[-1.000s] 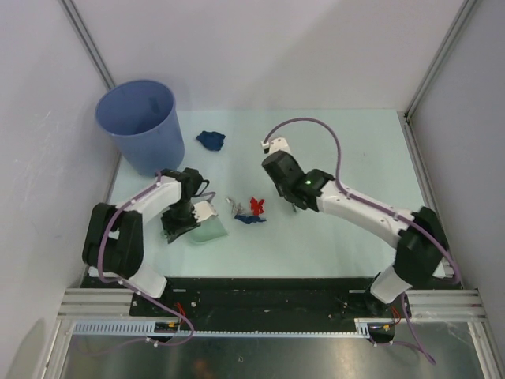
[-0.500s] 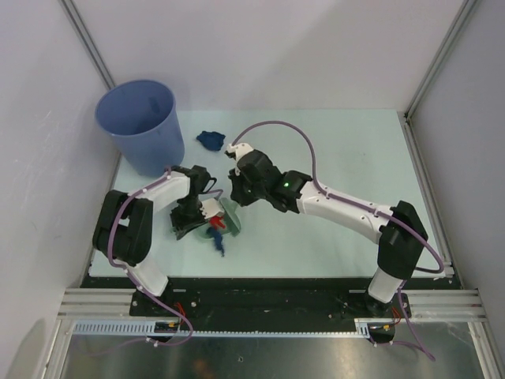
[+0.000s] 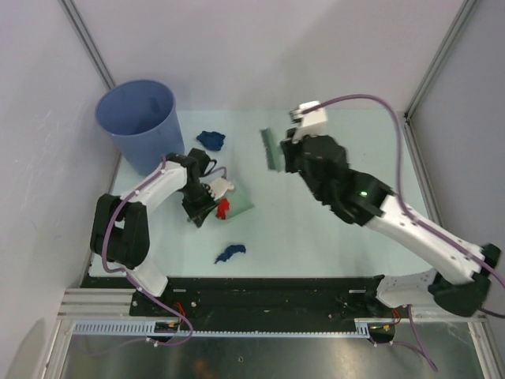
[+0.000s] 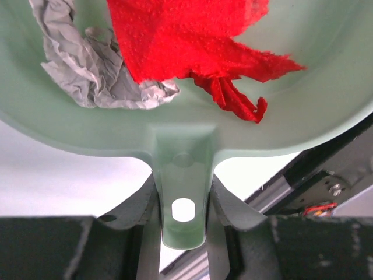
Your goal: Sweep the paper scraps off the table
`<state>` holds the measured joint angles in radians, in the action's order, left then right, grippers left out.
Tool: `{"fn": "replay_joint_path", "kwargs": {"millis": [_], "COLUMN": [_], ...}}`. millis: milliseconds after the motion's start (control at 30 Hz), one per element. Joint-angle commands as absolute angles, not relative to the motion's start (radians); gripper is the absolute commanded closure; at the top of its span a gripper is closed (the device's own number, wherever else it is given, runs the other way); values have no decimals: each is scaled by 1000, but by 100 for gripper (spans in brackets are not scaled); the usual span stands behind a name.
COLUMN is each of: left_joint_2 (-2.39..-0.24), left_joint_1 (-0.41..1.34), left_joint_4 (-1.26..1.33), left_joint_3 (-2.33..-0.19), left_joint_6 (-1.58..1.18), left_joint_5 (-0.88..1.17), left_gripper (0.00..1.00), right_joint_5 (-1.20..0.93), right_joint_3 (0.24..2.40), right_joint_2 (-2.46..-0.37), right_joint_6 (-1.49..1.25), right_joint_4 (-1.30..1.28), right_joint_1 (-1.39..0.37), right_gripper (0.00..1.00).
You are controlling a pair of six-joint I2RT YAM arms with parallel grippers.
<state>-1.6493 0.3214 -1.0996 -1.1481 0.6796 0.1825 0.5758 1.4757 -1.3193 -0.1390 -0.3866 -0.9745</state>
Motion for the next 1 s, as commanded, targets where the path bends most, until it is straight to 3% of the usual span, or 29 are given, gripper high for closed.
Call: {"fn": "replay_joint_path", "kwargs": {"millis": [0,133,467,833,967], "left_joint_2": [-1600,-1565,-1655,-1747,-1842], "left_joint_1": [302,295,127,61,34], "left_joint_4": [-1094,-1118,-1153,-1152,-1093], "left_joint_3": [-1355,-1544,-2190,-2336,-2399], "left_joint_6": [577,528,429,786,994], "left_joint_5": [305,279,-153,-982,-1149], "left_gripper": [100,100,100,100,100], "right_joint_5": [759,790,715,542,512], "right_joint_3": [1479,1456,1390,1376,1376], "right_joint_2": [-1181,-1140,-1132,-1193,-1230], "right_joint_6": [-49,-63,-94,-77,-49], "right_joint_4": [-331,-377,-426,-354,-353], "right_joint_1": [-980,-973,-968,-1015,-1054], "right_gripper": [100,100,100,100,100]}}
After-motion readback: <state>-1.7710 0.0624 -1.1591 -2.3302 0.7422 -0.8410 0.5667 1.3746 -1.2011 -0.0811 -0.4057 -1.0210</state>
